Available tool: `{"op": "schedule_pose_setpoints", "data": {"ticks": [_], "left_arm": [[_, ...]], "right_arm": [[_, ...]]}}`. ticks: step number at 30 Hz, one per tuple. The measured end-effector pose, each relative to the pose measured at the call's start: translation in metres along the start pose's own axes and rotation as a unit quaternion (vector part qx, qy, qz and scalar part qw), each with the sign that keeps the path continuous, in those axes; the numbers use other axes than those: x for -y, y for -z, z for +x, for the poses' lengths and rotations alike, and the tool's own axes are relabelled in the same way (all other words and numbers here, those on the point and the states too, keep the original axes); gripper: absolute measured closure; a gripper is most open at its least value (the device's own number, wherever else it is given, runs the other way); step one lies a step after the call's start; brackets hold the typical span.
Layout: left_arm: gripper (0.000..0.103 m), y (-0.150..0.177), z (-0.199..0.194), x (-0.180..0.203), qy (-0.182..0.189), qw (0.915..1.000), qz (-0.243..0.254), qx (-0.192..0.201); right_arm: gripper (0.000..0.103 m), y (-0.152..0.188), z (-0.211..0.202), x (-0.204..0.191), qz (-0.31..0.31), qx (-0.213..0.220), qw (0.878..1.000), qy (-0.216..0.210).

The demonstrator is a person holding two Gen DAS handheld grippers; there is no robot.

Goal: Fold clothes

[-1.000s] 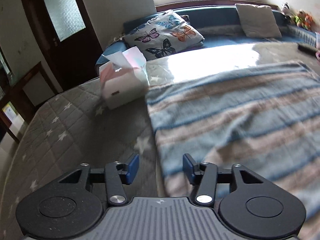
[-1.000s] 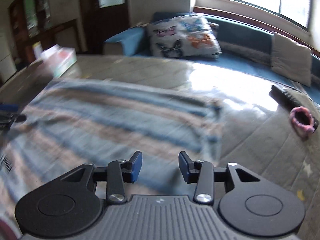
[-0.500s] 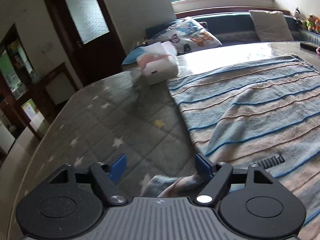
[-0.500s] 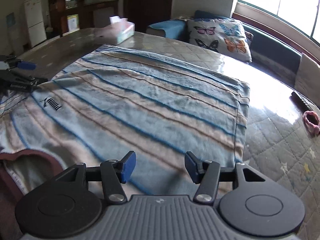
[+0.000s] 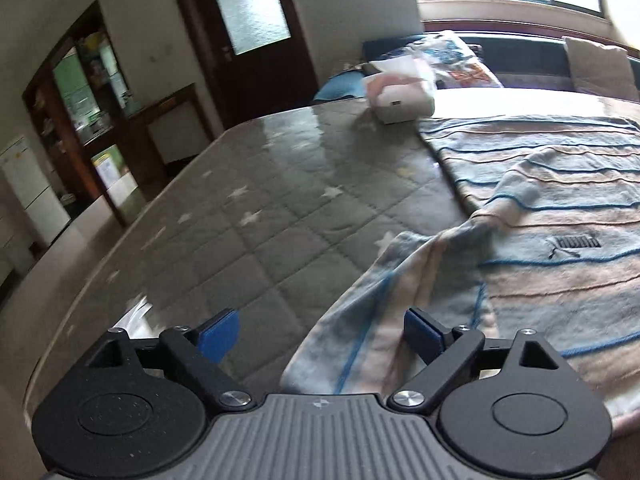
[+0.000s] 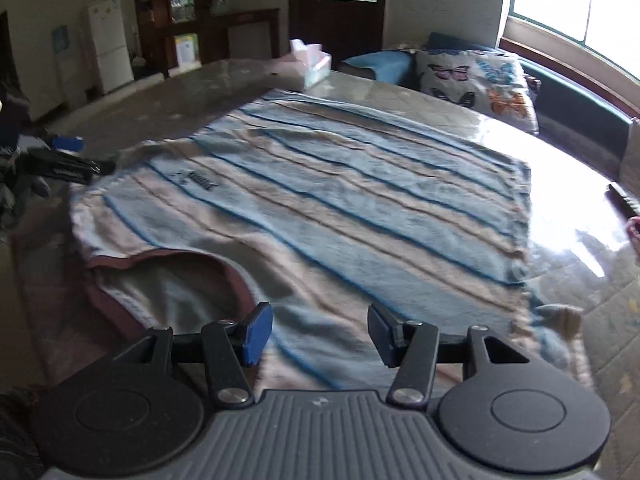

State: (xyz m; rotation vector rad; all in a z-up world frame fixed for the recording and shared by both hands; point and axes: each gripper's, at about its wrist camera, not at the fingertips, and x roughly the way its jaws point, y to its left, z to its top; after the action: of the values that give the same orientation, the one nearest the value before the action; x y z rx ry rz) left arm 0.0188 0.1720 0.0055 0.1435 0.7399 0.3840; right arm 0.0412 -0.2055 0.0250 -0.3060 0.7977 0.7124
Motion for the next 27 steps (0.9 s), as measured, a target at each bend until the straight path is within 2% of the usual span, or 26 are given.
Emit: {"op": "schedule_pose_setpoints", "data": {"ticks": [4, 6, 8, 10, 13, 15, 22, 24, 27], "left_arm": [[0.013, 0.007, -0.006, -0.011, -0.007, 0.9992, -0.037, -0.008], [0.023, 0.008, -0.005, -0.017, 0.001, 0.9983, -0.057, -0.015], [0.028, 0.006, -0.004, -0.02, 0.01, 0.9976, -0.066, -0.017], [0.031, 0.004, -0.002, -0.02, 0.021, 0.9973, -0.067, -0.018], [0.047, 0.001, 0.004, -0.014, 0.036, 0.9976, -0.056, -0.016], [0.066, -0.001, 0.004, -0.011, 0.044, 0.9977, -0.05, -0.013], [0.065, -0.003, -0.003, 0.002, 0.022, 0.9995, -0.023, -0.008], [0.064, -0.006, -0.012, 0.005, 0.032, 0.9991, -0.026, -0.002], [0.053, -0.01, -0.029, 0.019, 0.055, 0.9983, -0.017, 0.014]], "right_arm": [[0.07, 0.007, -0.001, -0.014, -0.012, 0.0, 1.0, -0.018], [0.075, 0.008, -0.002, -0.02, -0.019, 0.002, 0.999, -0.027], [0.081, 0.01, -0.002, -0.024, -0.024, 0.0, 0.999, -0.035], [0.083, 0.012, 0.0, -0.028, -0.029, -0.005, 0.999, -0.04], [0.094, 0.015, -0.001, -0.032, -0.03, -0.003, 0.999, -0.039], [0.099, 0.017, -0.002, -0.034, -0.029, -0.002, 0.999, -0.038], [0.1, 0.027, -0.011, -0.038, -0.041, -0.006, 0.998, -0.045], [0.095, 0.029, -0.018, -0.037, -0.038, -0.007, 0.998, -0.052], [0.093, 0.031, -0.026, -0.035, -0.032, 0.001, 0.998, -0.052]]}}
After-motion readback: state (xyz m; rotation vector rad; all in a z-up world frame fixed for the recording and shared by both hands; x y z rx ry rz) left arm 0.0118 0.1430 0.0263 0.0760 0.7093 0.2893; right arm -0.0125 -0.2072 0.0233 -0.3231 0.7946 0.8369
